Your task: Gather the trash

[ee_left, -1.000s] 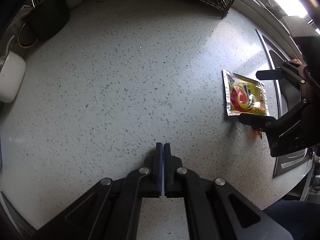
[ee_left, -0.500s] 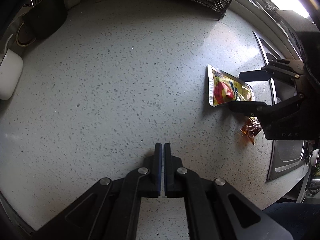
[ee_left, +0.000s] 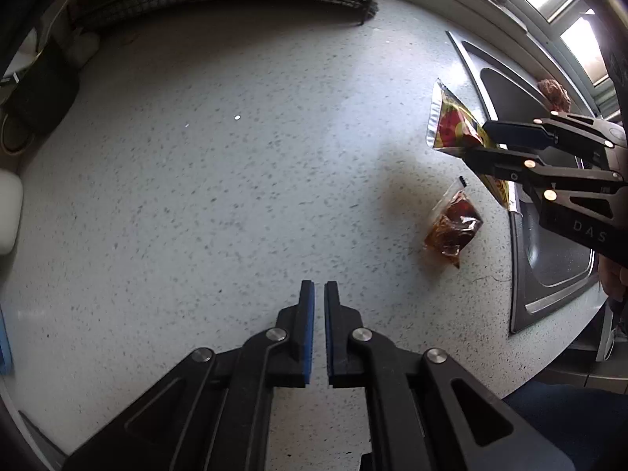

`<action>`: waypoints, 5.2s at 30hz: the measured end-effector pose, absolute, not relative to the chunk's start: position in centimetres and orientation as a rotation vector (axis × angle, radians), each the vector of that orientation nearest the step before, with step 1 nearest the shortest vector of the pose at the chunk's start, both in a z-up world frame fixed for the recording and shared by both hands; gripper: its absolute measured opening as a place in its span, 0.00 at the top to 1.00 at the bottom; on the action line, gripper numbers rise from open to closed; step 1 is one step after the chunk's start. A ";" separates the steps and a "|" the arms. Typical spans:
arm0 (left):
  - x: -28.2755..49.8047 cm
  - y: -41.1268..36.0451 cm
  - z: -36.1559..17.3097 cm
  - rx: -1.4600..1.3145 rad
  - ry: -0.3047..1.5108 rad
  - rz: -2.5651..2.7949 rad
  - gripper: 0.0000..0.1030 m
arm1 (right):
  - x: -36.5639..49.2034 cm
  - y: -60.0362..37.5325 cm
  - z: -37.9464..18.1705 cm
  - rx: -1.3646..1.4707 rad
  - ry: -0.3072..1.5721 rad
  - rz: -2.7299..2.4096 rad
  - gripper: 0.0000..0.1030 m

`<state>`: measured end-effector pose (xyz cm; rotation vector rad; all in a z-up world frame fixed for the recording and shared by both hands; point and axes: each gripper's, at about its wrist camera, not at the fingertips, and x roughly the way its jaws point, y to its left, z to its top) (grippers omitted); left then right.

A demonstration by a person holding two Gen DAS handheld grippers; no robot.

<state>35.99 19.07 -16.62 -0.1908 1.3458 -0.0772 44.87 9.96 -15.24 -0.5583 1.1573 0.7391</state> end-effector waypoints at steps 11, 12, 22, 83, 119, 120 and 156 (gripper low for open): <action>41.2 10.6 -16.2 0.013 1.326 -0.338 0.20 | 43.4 -0.7 -13.6 -0.263 1.251 0.455 0.68; 41.6 10.0 -16.4 0.024 1.335 -0.350 0.20 | 43.3 -1.3 -13.8 -0.248 1.257 0.434 0.68; 44.5 4.3 -19.4 0.170 1.394 -0.410 0.20 | 41.1 -5.8 -14.0 -0.142 1.262 0.313 0.68; 16.5 -9.7 -13.3 0.069 1.188 -0.183 0.89 | 17.3 -20.5 -9.6 -0.068 1.140 0.489 0.67; 14.8 -16.5 -61.1 -0.052 1.549 -0.377 0.89 | 13.7 -26.5 -53.9 0.149 1.506 0.283 0.67; 15.0 -16.8 -61.5 -0.041 1.558 -0.369 0.89 | 13.7 -26.5 -54.5 0.146 1.506 0.280 0.67; 15.1 -9.1 -56.6 0.036 1.520 -0.237 0.17 | 14.5 -21.2 -54.0 0.100 1.521 0.288 0.66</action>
